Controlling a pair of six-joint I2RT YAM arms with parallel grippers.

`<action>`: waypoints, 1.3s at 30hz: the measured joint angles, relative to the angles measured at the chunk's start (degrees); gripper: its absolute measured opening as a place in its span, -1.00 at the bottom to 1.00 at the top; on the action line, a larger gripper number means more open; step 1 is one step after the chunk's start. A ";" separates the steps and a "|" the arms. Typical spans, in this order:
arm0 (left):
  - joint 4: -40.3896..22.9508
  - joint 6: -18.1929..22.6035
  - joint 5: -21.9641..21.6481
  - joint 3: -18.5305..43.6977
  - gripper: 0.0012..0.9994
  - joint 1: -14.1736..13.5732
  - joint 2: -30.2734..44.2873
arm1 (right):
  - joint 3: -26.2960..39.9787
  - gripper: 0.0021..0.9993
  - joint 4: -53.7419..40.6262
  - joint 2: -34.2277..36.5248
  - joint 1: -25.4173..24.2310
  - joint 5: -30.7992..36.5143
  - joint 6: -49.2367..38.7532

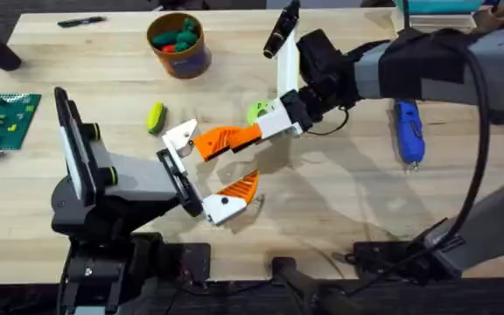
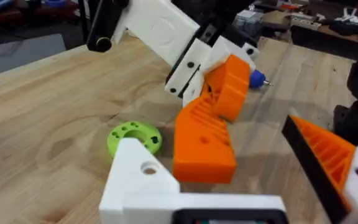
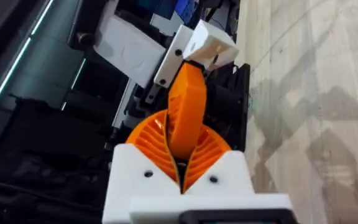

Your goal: Pick up the gripper from the table and insert it into the empty holder that is missing its gripper. Then pick up a screw, insert it into the mounting hole, and use the screwdriver to tighten it. Finally, clean up the table by picking up the vegetable and placing it into the bucket.

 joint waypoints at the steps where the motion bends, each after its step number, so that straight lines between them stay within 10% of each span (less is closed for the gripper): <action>1: -0.04 0.00 0.00 0.00 0.97 0.00 -0.01 | 0.00 -0.99 0.00 0.00 0.00 -0.19 -0.02; 39: -0.07 0.00 -0.17 0.00 0.97 0.00 -0.01 | 0.00 -0.99 7.43 0.00 0.98 3.33 9.51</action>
